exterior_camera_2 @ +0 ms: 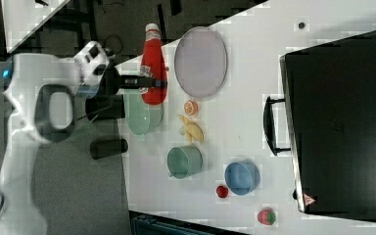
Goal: Pick ketchup from plate and place it on table.
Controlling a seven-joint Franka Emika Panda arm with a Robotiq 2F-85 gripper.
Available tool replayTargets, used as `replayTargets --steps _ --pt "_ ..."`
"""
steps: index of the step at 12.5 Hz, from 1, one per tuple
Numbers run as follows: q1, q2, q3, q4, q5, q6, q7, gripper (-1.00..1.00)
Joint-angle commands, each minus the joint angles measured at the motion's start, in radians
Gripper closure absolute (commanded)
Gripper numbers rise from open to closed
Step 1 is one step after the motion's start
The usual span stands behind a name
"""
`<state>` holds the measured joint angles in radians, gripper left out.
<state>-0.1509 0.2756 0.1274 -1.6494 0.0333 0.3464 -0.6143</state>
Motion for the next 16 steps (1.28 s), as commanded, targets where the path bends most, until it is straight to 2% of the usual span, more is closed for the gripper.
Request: replayTargets --steps 1,5,9,12,16 --pt "-0.022 -0.082 -0.012 -0.150 0.002 -0.016 0.113 -0.26" --pt "-0.022 -0.193 -0.022 -0.394 0.002 0.119 0.167 -0.27" --pt "-0.022 -0.197 -0.024 -0.594 0.002 0.340 0.167 -0.27" --pt "-0.022 -0.149 -0.025 -0.677 0.002 0.470 0.167 -0.26" --pt "-0.022 -0.057 -0.024 -0.701 0.002 0.577 0.167 -0.26"
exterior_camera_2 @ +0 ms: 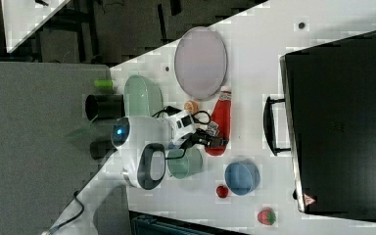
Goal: Pick ketchup from plate and place it on table.
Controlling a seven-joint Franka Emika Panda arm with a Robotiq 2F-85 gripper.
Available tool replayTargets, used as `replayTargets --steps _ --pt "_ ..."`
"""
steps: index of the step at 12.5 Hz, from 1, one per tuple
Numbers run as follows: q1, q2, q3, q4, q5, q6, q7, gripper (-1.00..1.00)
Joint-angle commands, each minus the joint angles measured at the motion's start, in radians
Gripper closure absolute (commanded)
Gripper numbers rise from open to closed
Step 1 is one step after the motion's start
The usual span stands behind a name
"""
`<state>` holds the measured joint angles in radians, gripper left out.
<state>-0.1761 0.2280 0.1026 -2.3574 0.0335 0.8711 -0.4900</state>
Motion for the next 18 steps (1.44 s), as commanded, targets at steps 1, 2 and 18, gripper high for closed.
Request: replayTargets --steps 1,2,18 --pt "0.003 0.011 0.000 0.007 0.002 0.070 0.043 -0.27" --pt "0.003 0.028 -0.001 0.006 0.002 0.086 0.042 -0.32" --pt "0.009 -0.195 0.032 0.421 0.002 -0.445 0.427 -1.00"
